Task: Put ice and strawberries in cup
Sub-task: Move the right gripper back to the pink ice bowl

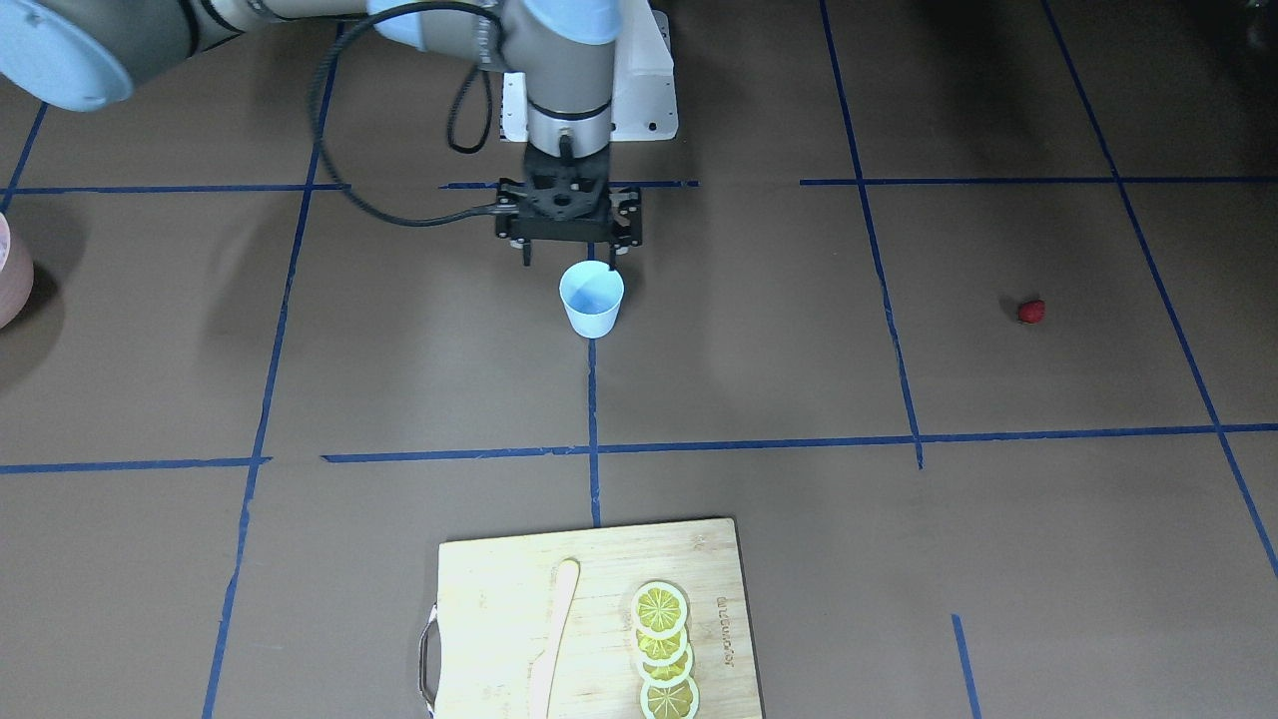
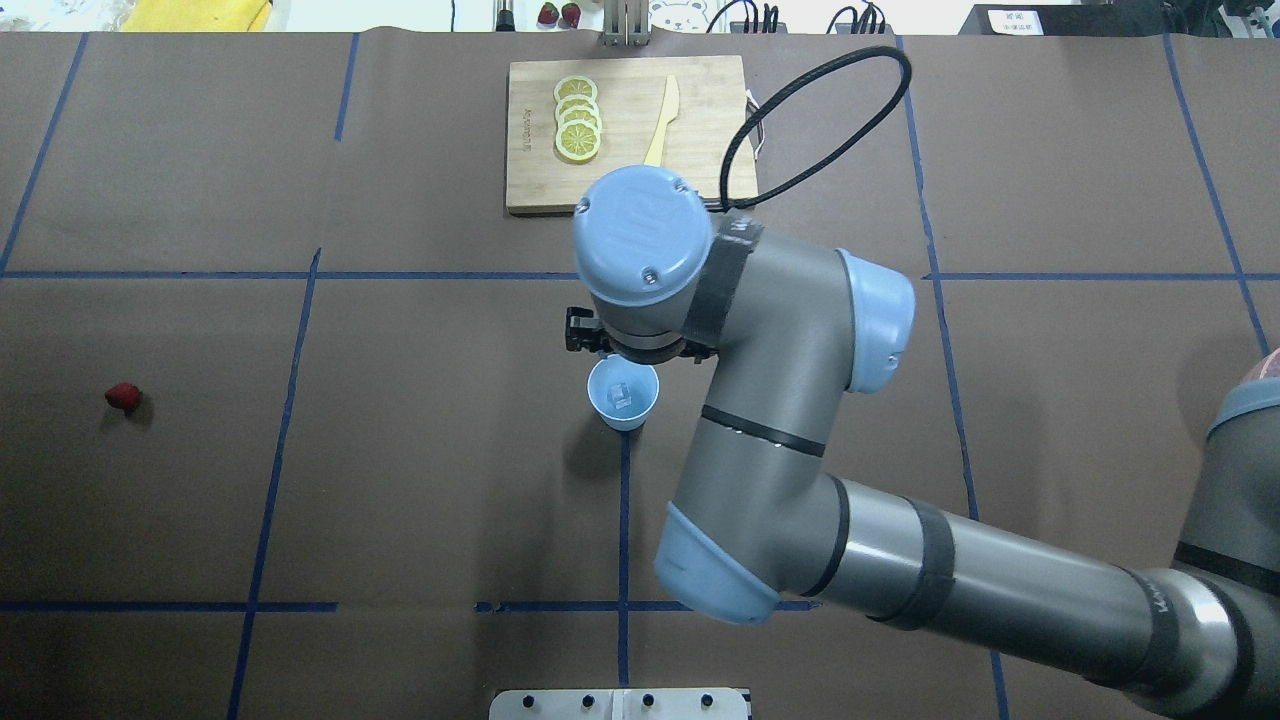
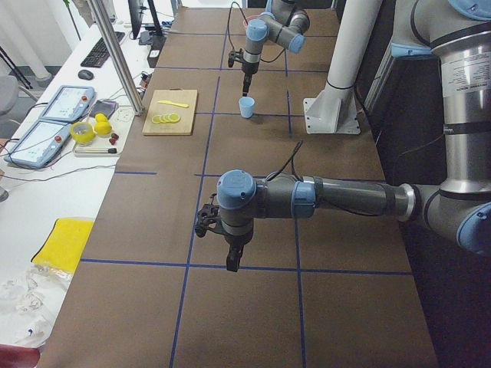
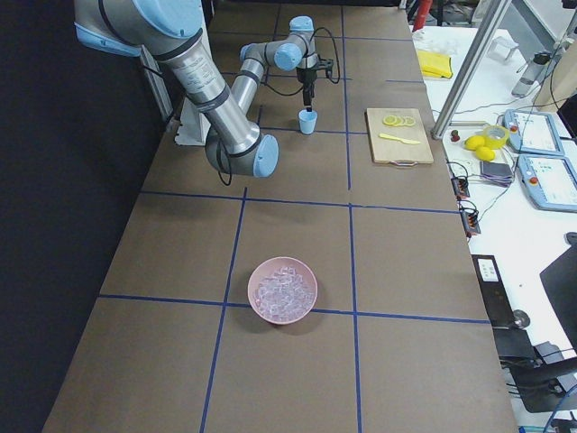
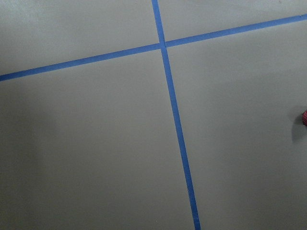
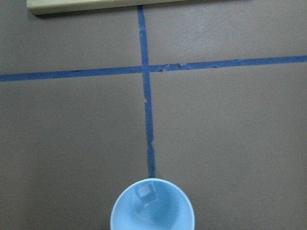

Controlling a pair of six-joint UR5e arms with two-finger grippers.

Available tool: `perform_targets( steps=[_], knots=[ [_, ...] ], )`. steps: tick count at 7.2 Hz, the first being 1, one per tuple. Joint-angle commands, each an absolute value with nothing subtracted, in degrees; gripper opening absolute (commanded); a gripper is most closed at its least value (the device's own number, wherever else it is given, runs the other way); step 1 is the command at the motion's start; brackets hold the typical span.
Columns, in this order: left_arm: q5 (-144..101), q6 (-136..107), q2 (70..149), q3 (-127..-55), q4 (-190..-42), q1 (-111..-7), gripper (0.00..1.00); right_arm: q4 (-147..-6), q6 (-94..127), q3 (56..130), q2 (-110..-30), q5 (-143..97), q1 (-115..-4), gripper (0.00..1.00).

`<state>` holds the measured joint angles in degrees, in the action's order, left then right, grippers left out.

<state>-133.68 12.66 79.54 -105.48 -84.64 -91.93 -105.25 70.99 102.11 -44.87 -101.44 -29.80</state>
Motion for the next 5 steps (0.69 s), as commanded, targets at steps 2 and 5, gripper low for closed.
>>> perform_targets(
  steps=[2, 5],
  knots=[
    [-133.7, 12.7, 79.5, -105.3, -84.7, -91.9, 1.0, -104.9, 50.0, 119.7, -65.4, -111.0, -40.6, 0.99],
    [-133.7, 12.7, 79.5, -105.3, -84.6, -91.9, 1.0, -91.9, 35.5, 124.5, -85.4, -117.3, -49.8, 0.99]
  ],
)
